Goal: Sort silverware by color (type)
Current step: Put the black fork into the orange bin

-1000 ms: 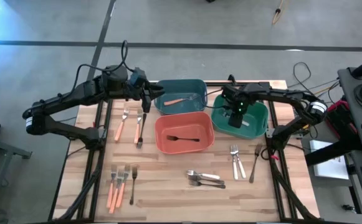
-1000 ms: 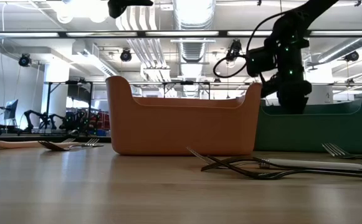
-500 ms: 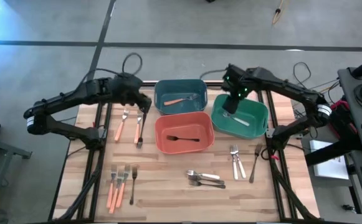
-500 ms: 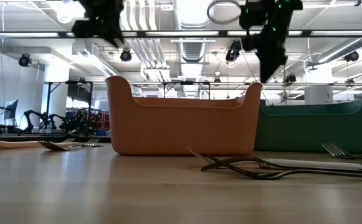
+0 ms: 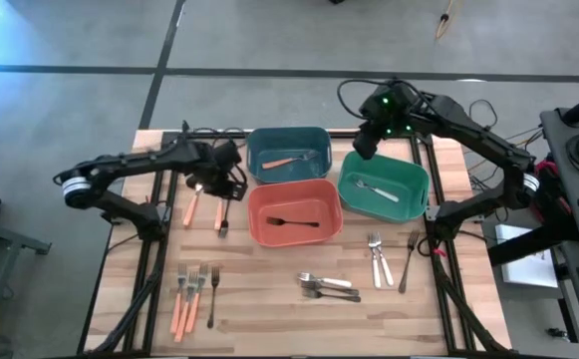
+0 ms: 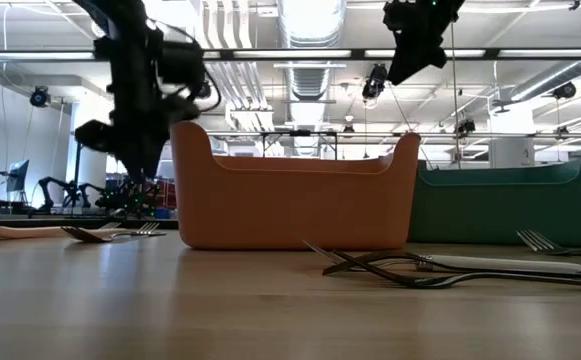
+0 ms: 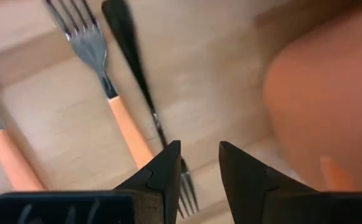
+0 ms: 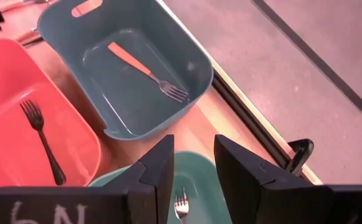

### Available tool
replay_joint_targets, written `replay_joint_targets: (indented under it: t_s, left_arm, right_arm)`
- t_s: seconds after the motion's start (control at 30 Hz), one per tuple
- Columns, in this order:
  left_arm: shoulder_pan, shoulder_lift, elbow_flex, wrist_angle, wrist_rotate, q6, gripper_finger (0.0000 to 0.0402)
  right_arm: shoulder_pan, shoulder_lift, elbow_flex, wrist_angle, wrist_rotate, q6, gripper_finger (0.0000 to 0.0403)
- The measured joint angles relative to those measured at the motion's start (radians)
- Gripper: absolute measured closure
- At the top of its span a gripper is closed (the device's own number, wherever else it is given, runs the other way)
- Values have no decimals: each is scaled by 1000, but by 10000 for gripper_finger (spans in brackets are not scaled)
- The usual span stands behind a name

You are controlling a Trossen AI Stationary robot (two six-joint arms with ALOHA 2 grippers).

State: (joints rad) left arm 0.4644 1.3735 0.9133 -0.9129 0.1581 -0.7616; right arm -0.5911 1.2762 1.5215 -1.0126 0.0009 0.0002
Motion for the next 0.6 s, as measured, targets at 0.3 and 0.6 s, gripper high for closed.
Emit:
replay_joint_targets:
  t_s: [0.3, 0.6]
  left_arm:
    - [1, 27, -131, 169, -9, -6, 310]
    - [2, 83, -141, 221, -71, 0, 310]
  right_arm:
    - [0, 16, 0, 0, 0, -18, 301]
    - [0, 36, 0, 0, 0, -18, 303]
